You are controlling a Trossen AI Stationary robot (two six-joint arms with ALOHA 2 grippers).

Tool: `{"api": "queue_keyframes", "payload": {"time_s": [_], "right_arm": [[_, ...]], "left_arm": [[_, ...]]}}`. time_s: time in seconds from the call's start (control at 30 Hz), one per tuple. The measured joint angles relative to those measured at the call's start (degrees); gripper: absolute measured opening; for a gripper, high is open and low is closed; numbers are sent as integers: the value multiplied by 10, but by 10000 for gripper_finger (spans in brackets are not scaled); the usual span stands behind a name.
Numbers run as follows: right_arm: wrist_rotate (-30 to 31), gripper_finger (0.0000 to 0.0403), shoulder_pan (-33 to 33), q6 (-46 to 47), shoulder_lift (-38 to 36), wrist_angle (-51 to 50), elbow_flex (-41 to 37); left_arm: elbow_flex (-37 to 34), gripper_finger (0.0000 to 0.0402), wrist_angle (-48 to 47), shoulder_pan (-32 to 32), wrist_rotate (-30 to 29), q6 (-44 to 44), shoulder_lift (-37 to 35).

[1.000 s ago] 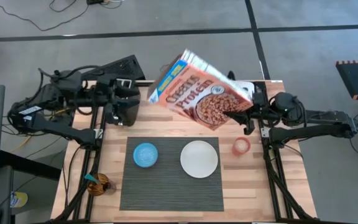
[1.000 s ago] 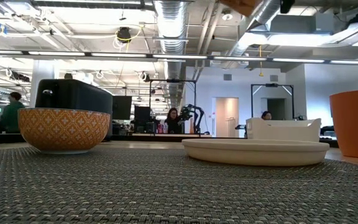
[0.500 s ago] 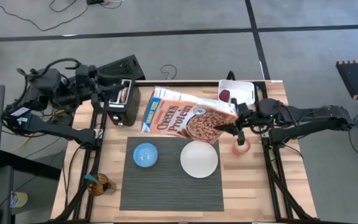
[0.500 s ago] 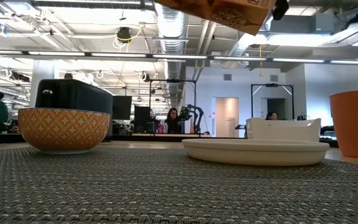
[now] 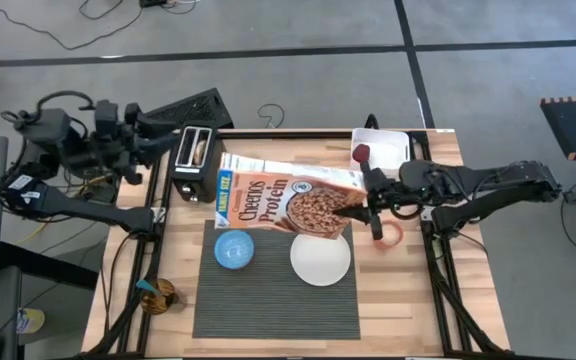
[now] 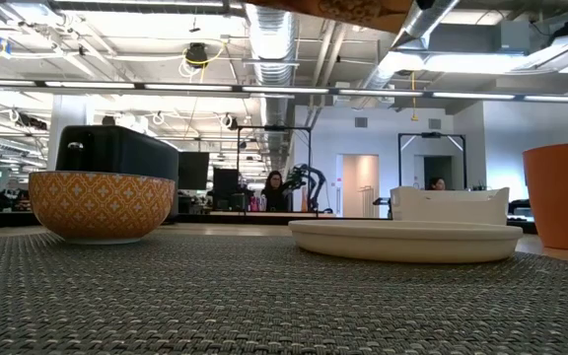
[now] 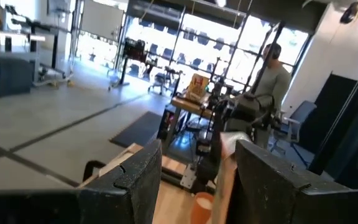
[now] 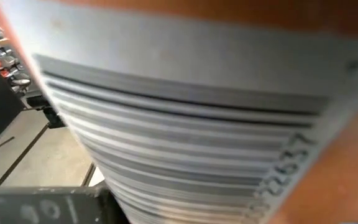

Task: Arrange a breakfast setting
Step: Pour the cereal into the blue bowl

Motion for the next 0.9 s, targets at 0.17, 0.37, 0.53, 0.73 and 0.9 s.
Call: {"api": "queue_keyframes", "payload": {"time_s": [0.17, 0.37, 0.53, 0.73, 0.9], "right_arm": [[10, 189, 17, 31, 21, -6, 5], [18, 189, 41, 46, 45, -14, 5], [17, 189, 43, 44, 59, -46, 5], [17, 189, 35, 30, 67, -75, 5], [17, 189, 32, 19, 80, -86, 5]], "left_arm": [[0, 190, 1, 0, 13, 0, -18], [0, 190, 0, 0, 20, 0, -23], [0, 190, 0, 0, 17, -1, -23], [0, 190, 0, 0, 17, -3, -19], [0, 190, 0, 0, 17, -3, -18]]}}
